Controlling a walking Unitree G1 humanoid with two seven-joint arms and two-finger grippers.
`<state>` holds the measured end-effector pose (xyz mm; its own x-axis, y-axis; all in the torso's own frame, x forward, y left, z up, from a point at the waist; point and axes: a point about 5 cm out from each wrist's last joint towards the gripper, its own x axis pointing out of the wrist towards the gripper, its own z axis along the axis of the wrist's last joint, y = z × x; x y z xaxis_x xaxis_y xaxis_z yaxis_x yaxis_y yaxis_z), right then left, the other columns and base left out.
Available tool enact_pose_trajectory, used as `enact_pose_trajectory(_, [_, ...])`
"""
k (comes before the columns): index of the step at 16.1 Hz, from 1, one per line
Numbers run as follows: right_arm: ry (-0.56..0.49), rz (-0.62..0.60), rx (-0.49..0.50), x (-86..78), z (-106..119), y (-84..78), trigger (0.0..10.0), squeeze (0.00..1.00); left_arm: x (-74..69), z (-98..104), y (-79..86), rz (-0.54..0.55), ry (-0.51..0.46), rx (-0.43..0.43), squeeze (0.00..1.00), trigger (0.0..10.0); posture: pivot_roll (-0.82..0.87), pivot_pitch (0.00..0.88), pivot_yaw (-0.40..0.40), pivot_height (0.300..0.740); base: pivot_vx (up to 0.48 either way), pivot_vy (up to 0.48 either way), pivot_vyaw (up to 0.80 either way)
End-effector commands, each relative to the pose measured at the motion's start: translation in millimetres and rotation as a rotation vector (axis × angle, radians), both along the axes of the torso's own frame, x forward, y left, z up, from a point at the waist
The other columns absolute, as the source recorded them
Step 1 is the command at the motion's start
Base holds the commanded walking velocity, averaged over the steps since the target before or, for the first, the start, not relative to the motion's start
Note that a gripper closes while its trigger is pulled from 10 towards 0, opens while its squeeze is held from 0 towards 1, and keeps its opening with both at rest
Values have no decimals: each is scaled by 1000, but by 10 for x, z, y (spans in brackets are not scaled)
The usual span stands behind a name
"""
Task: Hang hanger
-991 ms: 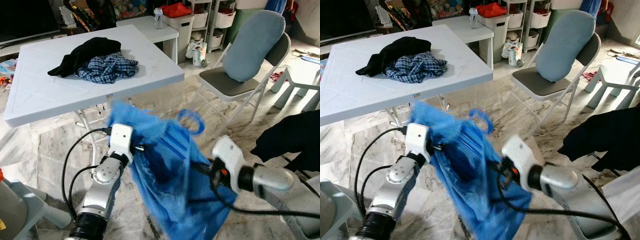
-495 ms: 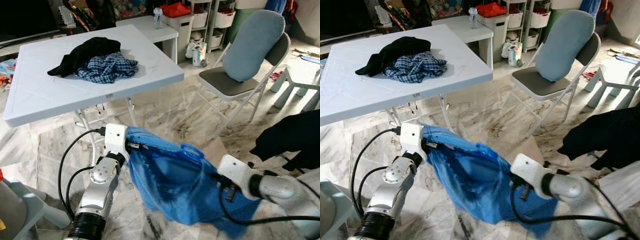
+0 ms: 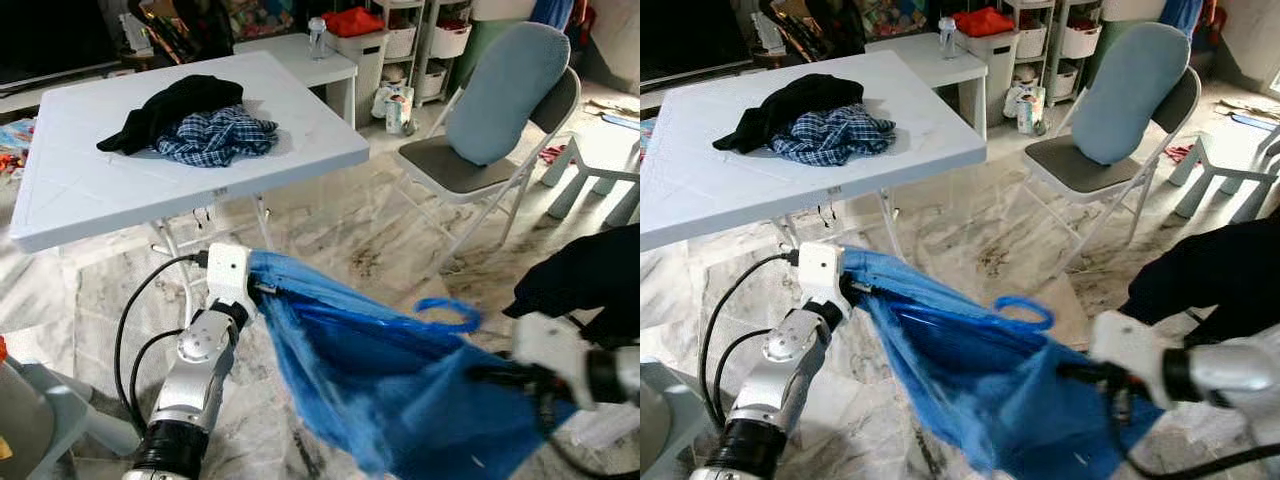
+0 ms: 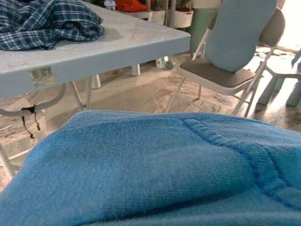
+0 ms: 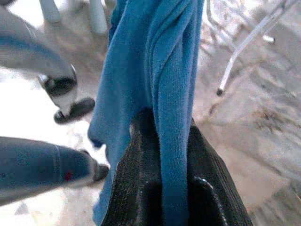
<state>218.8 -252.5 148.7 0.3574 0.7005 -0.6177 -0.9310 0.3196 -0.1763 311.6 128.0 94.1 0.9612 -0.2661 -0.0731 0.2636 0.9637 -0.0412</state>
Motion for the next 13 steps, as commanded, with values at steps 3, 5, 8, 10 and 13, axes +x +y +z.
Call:
enact_pose_trajectory(3, [16, 62, 93, -62, 332, -189, 10000, 0, 3, -85, 117, 21, 54, -3, 0, 10000, -186, 0, 29, 740, 0, 0, 0])
enact_pose_trajectory(5, [22, 55, 152, -71, 420, -215, 10000, 0, -9, -114, 117, 14, 69, -5, 0, 10000, -187, 0, 29, 740, 0, 0, 0])
enact_pose_trajectory(8, [3, 34, 178, -36, 473, -243, 10000, 0, -20, -132, 87, -11, 90, -36, 0, 10000, -188, 0, 31, 740, 0, 0, 0])
enact_pose_trajectory(10, [51, 95, 148, -114, 358, -157, 10000, 0, -16, -103, 30, -40, 84, -57, 0, 10000, -187, 0, 31, 740, 0, 0, 0])
enact_pose_trajectory(13, [123, 143, 59, -222, 184, -148, 10000, 0, -11, -92, 46, -38, 80, -58, 0, 10000, -180, 0, 31, 740, 0, 0, 0])
